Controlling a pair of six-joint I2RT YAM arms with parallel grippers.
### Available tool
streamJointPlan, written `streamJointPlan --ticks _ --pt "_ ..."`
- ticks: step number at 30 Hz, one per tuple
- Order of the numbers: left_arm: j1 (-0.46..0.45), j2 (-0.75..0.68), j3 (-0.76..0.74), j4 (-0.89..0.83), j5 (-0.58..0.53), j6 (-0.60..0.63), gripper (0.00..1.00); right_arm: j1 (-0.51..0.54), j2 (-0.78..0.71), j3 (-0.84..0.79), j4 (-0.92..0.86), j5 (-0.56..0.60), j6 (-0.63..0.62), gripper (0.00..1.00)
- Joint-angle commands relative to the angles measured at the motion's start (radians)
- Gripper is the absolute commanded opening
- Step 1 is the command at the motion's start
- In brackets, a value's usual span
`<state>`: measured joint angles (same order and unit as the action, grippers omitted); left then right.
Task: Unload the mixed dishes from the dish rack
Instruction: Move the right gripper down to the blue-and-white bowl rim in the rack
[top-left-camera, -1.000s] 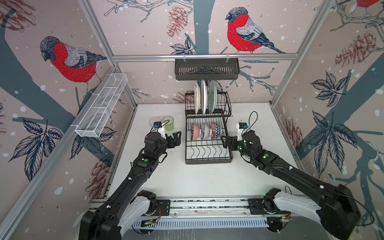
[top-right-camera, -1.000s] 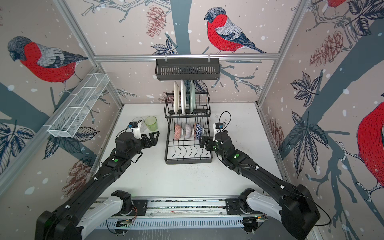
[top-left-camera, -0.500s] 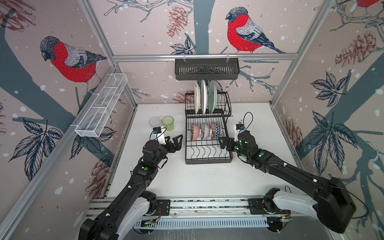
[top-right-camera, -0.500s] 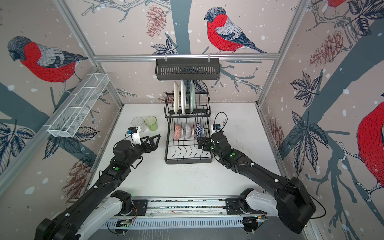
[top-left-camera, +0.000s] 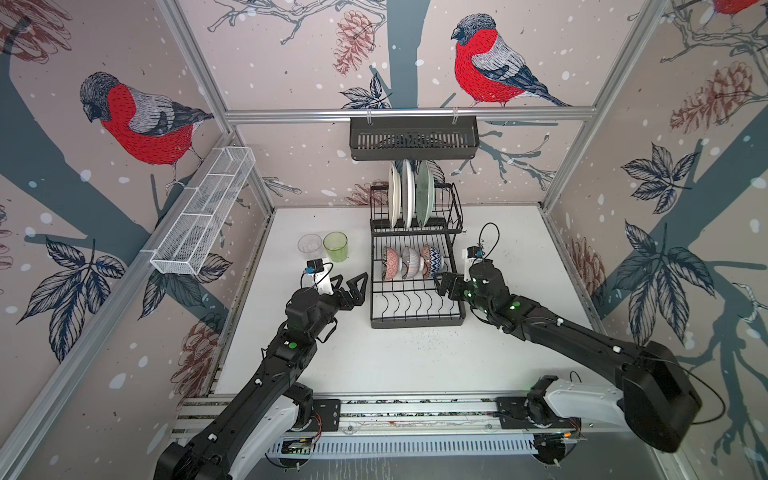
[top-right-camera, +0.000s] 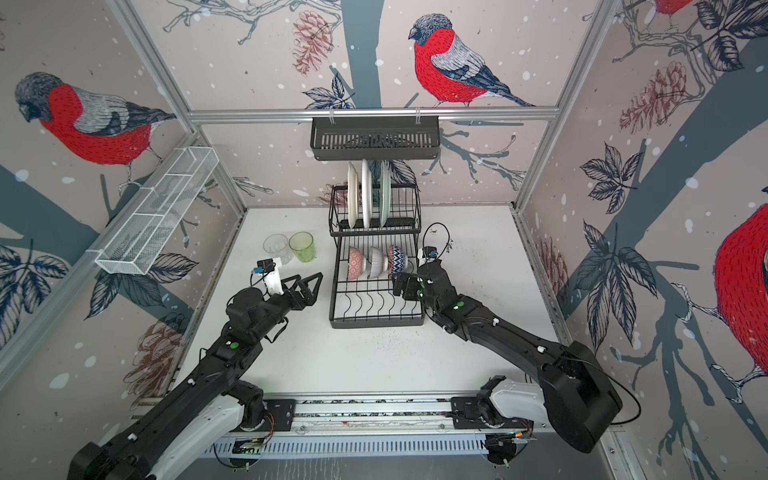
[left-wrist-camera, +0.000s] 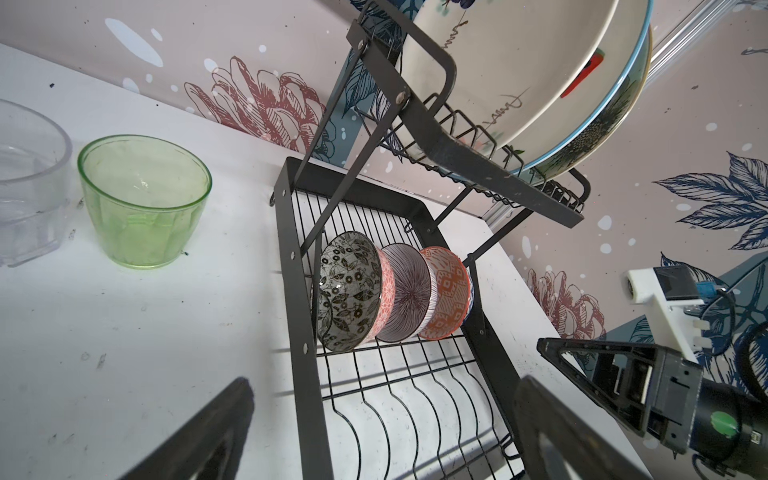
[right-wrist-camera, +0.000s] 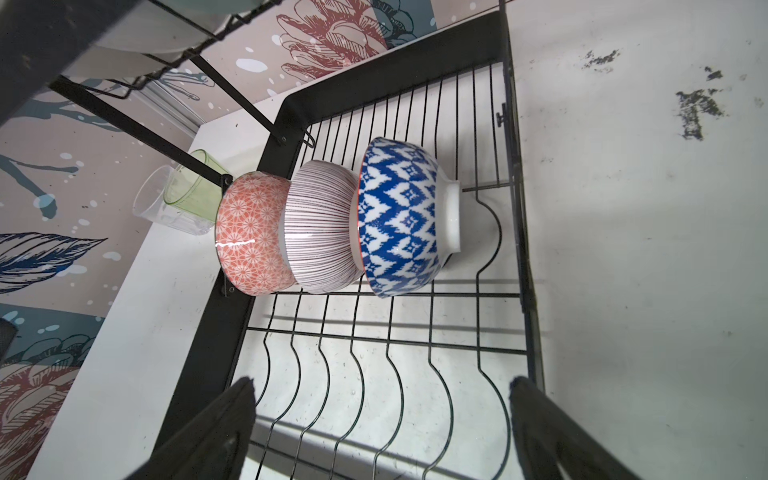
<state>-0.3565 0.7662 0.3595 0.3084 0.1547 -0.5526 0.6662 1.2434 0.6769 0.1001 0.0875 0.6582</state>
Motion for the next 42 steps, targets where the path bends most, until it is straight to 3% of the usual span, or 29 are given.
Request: streamJointPlan --ticks 1,6,14,21,42 --pt "-0.001 0.001 -0.007 0.054 -0.007 -0.006 0.98 -0.003 0.045 0.013 0.063 0.017 -0.013 0.92" --pt "-0.001 0.020 -0.008 0.057 -0.003 -0.007 0.98 -0.027 0.120 0.039 0.097 -0.007 -0.050 0.84" --pt "-0.001 0.022 -0.007 0.050 -0.009 -0.009 0.98 -0.047 0.227 0.088 0.156 -0.015 -0.118 0.79" --pt "-0.001 0.013 -0.009 0.041 -0.014 -0.008 0.98 -0.063 0.284 0.105 0.186 -0.001 -0.139 0.79" --pt "-0.001 0.030 -0.010 0.046 -0.012 -0.009 0.98 -0.132 0.411 0.156 0.245 -0.127 -0.168 0.80"
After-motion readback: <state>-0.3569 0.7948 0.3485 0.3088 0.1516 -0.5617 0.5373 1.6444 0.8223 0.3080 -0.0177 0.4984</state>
